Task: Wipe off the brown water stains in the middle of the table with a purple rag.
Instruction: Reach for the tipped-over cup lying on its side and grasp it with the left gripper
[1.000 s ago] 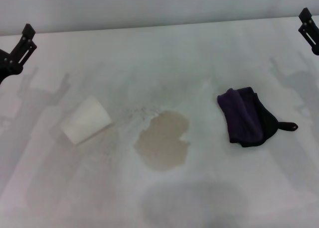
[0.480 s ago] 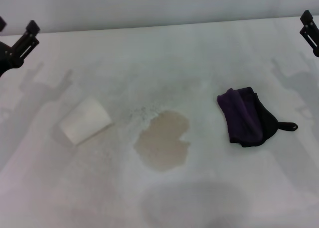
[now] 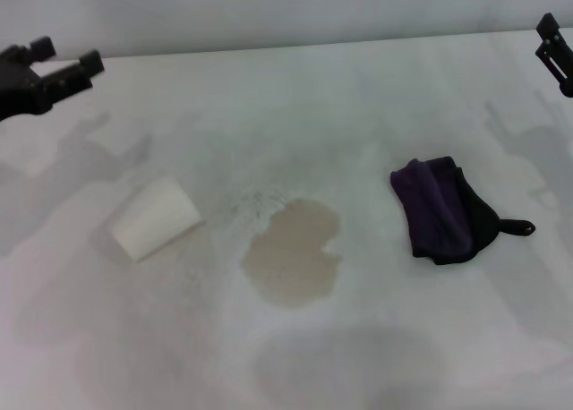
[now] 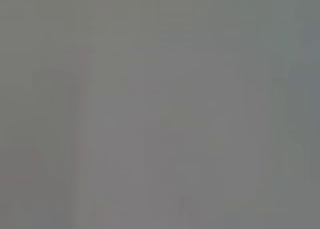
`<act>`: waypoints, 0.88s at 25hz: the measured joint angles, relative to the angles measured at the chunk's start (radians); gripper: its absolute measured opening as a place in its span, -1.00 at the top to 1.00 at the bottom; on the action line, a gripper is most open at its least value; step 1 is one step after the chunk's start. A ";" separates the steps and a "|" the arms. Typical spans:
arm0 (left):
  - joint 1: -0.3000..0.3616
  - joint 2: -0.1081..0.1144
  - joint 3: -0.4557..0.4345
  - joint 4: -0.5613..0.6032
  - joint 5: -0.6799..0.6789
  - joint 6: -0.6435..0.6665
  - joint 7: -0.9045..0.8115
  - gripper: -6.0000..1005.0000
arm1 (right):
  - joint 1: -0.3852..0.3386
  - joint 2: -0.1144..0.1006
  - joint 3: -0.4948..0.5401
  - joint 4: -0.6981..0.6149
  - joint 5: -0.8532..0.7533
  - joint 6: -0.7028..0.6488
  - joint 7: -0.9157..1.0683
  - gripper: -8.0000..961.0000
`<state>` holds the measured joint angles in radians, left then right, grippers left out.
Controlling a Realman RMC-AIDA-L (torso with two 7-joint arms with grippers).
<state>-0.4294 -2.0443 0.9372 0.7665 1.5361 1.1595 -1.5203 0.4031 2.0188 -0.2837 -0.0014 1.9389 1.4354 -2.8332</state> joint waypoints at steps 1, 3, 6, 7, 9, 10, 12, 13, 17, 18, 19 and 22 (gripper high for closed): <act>-0.001 0.003 0.000 0.033 0.048 0.013 -0.056 -0.77 | 0.000 0.001 0.000 0.001 0.002 0.003 0.000 -0.82; -0.002 0.006 0.000 0.096 0.143 0.047 -0.149 -0.77 | 0.002 0.002 0.000 0.004 0.006 0.004 0.000 -0.82; -0.002 0.022 0.000 0.194 0.261 0.120 -0.268 -0.78 | 0.006 0.002 0.000 0.008 0.026 0.005 0.000 -0.81; -0.004 0.030 0.000 0.221 0.300 0.150 -0.303 -0.78 | 0.006 0.002 0.000 0.009 0.034 0.005 0.000 -0.81; -0.012 0.048 0.000 0.267 0.374 0.203 -0.361 -0.78 | 0.006 0.003 0.001 0.010 0.052 0.005 0.000 -0.81; -0.020 0.057 0.000 0.289 0.421 0.232 -0.387 -0.78 | 0.006 0.003 0.002 0.010 0.064 0.005 0.000 -0.81; -0.035 0.067 0.001 0.324 0.507 0.285 -0.417 -0.78 | 0.005 0.003 0.002 0.010 0.081 0.005 0.000 -0.81; -0.044 0.069 0.002 0.343 0.556 0.310 -0.425 -0.78 | 0.003 0.003 0.002 0.010 0.088 0.005 -0.001 -0.81; -0.068 0.061 0.010 0.397 0.701 0.360 -0.420 -0.78 | 0.002 0.003 0.003 0.011 0.101 0.006 -0.001 -0.81; -0.074 0.060 0.022 0.401 0.722 0.361 -0.410 -0.78 | 0.002 0.003 0.003 0.011 0.102 0.006 -0.001 -0.81; -0.078 0.061 0.031 0.402 0.734 0.362 -0.404 -0.78 | 0.002 0.003 0.003 0.011 0.102 0.007 -0.001 -0.81; -0.094 0.063 0.085 0.394 0.757 0.362 -0.373 -0.78 | 0.002 0.005 0.003 0.014 0.102 0.009 -0.001 -0.81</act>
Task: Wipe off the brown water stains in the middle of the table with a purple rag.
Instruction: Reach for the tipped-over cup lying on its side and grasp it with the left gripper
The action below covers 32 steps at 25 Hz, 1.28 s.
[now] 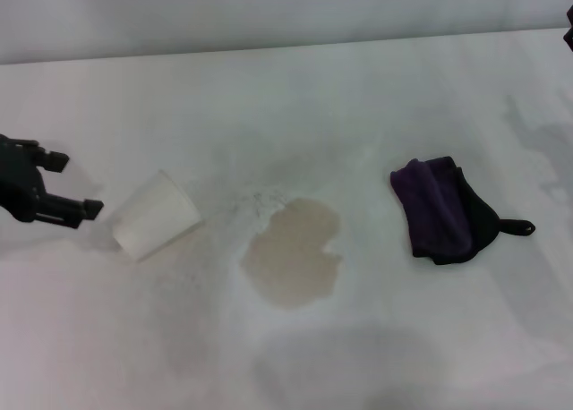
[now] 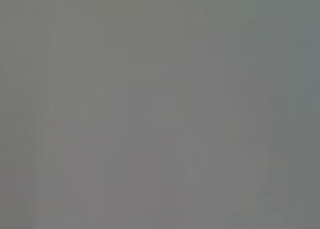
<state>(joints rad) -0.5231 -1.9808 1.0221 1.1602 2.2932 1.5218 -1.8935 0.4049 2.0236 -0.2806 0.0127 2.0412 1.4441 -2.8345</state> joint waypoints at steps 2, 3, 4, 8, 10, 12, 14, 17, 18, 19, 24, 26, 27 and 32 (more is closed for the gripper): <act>-0.007 -0.004 0.027 -0.003 0.012 -0.002 0.028 -0.78 | 0.000 0.001 0.002 0.007 0.000 0.002 0.000 -0.81; -0.011 -0.008 0.037 -0.004 0.016 -0.004 0.042 -0.78 | 0.000 0.001 0.004 0.011 0.000 0.004 0.000 -0.81; -0.015 -0.012 0.043 -0.009 0.019 -0.006 0.057 -0.78 | 0.000 0.001 0.010 0.018 0.000 0.008 0.000 -0.81; -0.035 -0.031 0.053 -0.054 0.039 -0.010 0.111 -0.78 | -0.009 0.001 0.034 0.040 0.002 0.029 0.000 -0.81; -0.041 -0.040 0.053 -0.077 0.049 -0.017 0.132 -0.77 | -0.014 0.001 0.038 0.049 0.002 0.045 0.000 -0.81; -0.043 -0.053 0.053 -0.099 0.064 -0.037 0.150 -0.78 | -0.017 0.001 0.042 0.056 0.002 0.053 0.000 -0.81; -0.043 -0.065 0.053 -0.109 0.083 -0.064 0.157 -0.78 | -0.019 0.001 0.047 0.060 0.002 0.055 0.000 -0.81; -0.036 -0.080 0.053 -0.119 0.102 -0.113 0.159 -0.78 | -0.020 0.001 0.049 0.062 0.002 0.056 0.000 -0.81; -0.034 -0.082 0.053 -0.122 0.103 -0.125 0.159 -0.78 | -0.020 0.001 0.049 0.062 0.002 0.056 0.000 -0.81; -0.031 -0.085 0.053 -0.125 0.102 -0.138 0.159 -0.78 | -0.020 0.001 0.049 0.062 0.002 0.056 0.000 -0.81; -0.033 -0.088 0.047 -0.160 0.084 -0.179 0.170 -0.78 | -0.011 0.001 0.049 0.063 0.002 0.055 0.000 -0.81; -0.042 -0.089 0.042 -0.186 0.069 -0.186 0.181 -0.78 | -0.009 0.001 0.049 0.063 0.002 0.055 0.000 -0.81; -0.045 -0.090 0.042 -0.197 0.058 -0.188 0.186 -0.78 | -0.007 0.001 0.049 0.063 0.002 0.055 0.000 -0.81; -0.055 -0.090 0.041 -0.232 0.016 -0.208 0.204 -0.78 | -0.006 0.000 0.050 0.061 0.002 0.056 0.000 -0.81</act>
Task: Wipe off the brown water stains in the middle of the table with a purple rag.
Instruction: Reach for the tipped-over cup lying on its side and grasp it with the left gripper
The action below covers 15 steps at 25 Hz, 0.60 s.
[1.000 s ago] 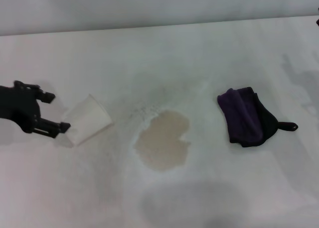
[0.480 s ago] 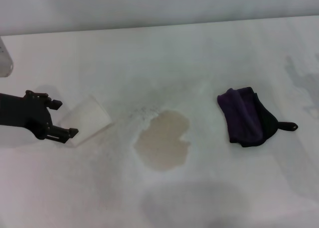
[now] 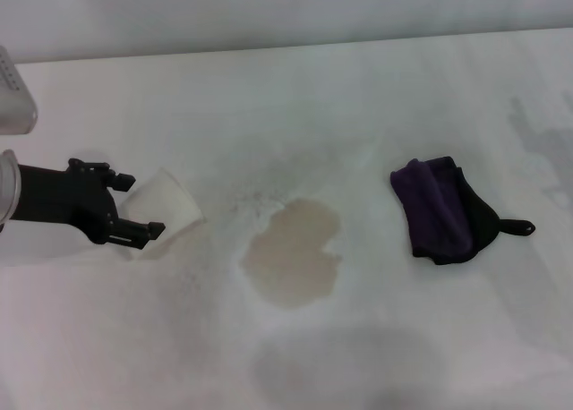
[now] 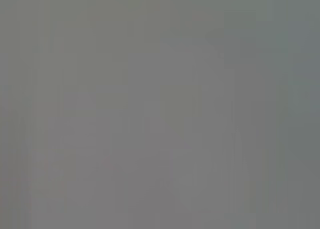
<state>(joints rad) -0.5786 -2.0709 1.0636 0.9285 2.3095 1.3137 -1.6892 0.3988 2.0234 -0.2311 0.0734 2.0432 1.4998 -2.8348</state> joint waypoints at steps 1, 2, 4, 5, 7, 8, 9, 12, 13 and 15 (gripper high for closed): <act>-0.002 0.000 0.000 -0.007 -0.006 -0.006 0.002 -0.78 | 0.000 0.000 0.004 0.000 0.000 0.000 0.000 -0.81; -0.004 0.000 0.000 -0.015 -0.012 -0.012 0.005 -0.78 | 0.000 0.000 0.007 0.000 0.000 0.000 0.000 -0.81; -0.012 0.000 0.000 -0.035 -0.021 -0.022 0.008 -0.78 | 0.000 0.000 0.012 0.001 0.000 0.001 0.000 -0.81; -0.017 0.000 0.000 -0.051 -0.026 -0.033 0.011 -0.78 | 0.000 0.000 0.013 0.001 0.000 0.002 0.000 -0.81; -0.021 0.000 0.000 -0.073 -0.031 -0.050 0.016 -0.78 | 0.000 0.000 0.013 0.002 0.000 0.007 0.000 -0.81; -0.021 0.000 0.000 -0.073 -0.031 -0.050 0.016 -0.77 | -0.001 0.000 0.013 0.002 0.000 0.012 0.000 -0.81; -0.022 0.000 -0.001 -0.092 -0.033 -0.072 0.020 -0.77 | -0.002 0.001 0.013 0.002 -0.001 0.015 0.000 -0.81; -0.023 -0.001 -0.001 -0.111 -0.037 -0.099 0.022 -0.78 | -0.003 0.001 0.013 0.002 -0.004 0.019 0.000 -0.81; -0.023 -0.001 0.000 -0.124 -0.047 -0.117 0.025 -0.78 | -0.003 0.001 0.013 0.002 -0.004 0.019 0.000 -0.81; -0.022 -0.001 0.000 -0.130 -0.055 -0.130 0.030 -0.78 | -0.003 0.001 0.013 0.003 -0.004 0.019 0.000 -0.81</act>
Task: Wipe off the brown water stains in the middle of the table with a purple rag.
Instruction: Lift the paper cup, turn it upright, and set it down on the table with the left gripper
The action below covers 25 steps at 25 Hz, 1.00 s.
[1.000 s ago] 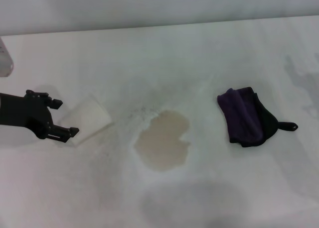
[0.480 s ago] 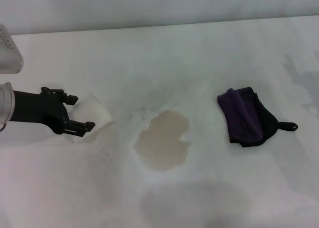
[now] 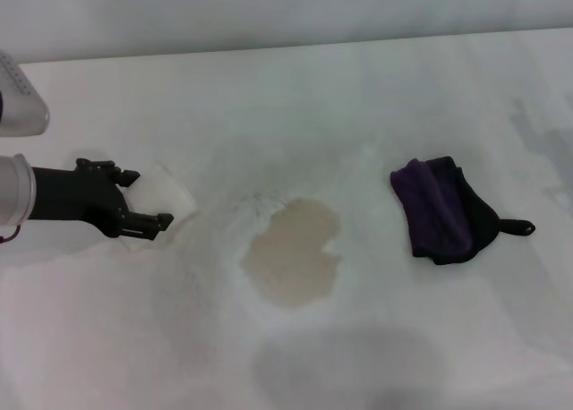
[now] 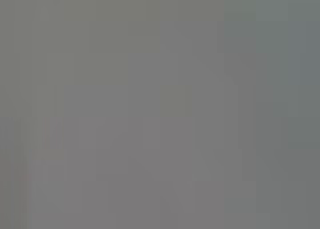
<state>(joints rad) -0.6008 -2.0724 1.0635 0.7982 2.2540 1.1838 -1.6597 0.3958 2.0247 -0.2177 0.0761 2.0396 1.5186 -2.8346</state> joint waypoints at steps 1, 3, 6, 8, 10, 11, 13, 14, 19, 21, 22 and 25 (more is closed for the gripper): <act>0.001 0.000 0.000 -0.002 -0.005 -0.007 0.004 -0.78 | 0.000 0.000 0.000 0.000 0.000 0.000 0.000 -0.81; 0.001 0.000 -0.001 -0.013 -0.015 -0.020 0.017 -0.78 | 0.001 0.000 0.000 0.001 0.000 0.000 0.000 -0.81; -0.007 0.000 0.000 -0.044 -0.019 -0.044 0.034 -0.78 | 0.004 0.000 0.000 0.001 0.001 -0.002 0.000 -0.81; -0.018 0.001 0.000 -0.072 -0.020 -0.061 0.045 -0.78 | 0.006 0.000 0.000 0.001 0.001 -0.002 0.000 -0.81; -0.036 0.001 0.003 -0.108 -0.021 -0.084 0.055 -0.78 | 0.006 0.000 0.000 0.001 0.001 -0.002 0.000 -0.81; -0.036 0.001 0.003 -0.108 -0.021 -0.084 0.055 -0.77 | 0.006 0.000 0.000 0.001 0.001 -0.001 0.000 -0.81; -0.041 0.000 0.007 -0.120 -0.021 -0.097 0.057 -0.77 | 0.006 0.000 0.000 0.001 0.002 -0.001 0.000 -0.81; -0.043 -0.001 0.007 -0.123 -0.021 -0.100 0.060 -0.77 | 0.006 0.000 0.000 0.001 0.002 -0.001 0.000 -0.81; -0.045 -0.002 0.009 -0.124 -0.026 -0.101 0.068 -0.77 | 0.006 -0.001 0.000 0.000 0.003 -0.004 0.000 -0.81; -0.045 -0.002 0.009 -0.121 -0.026 -0.099 0.068 -0.77 | 0.006 -0.001 0.000 -0.003 0.004 -0.004 0.000 -0.81; -0.045 -0.002 0.009 -0.119 -0.027 -0.097 0.069 -0.76 | 0.006 -0.001 0.000 -0.004 0.004 -0.005 0.000 -0.81; -0.042 -0.002 0.009 -0.108 -0.037 -0.092 0.070 -0.67 | 0.007 -0.002 0.000 -0.006 0.004 -0.005 0.000 -0.81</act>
<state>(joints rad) -0.6430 -2.0739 1.0724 0.6907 2.2171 1.0915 -1.5902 0.4030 2.0230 -0.2177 0.0702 2.0433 1.5139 -2.8348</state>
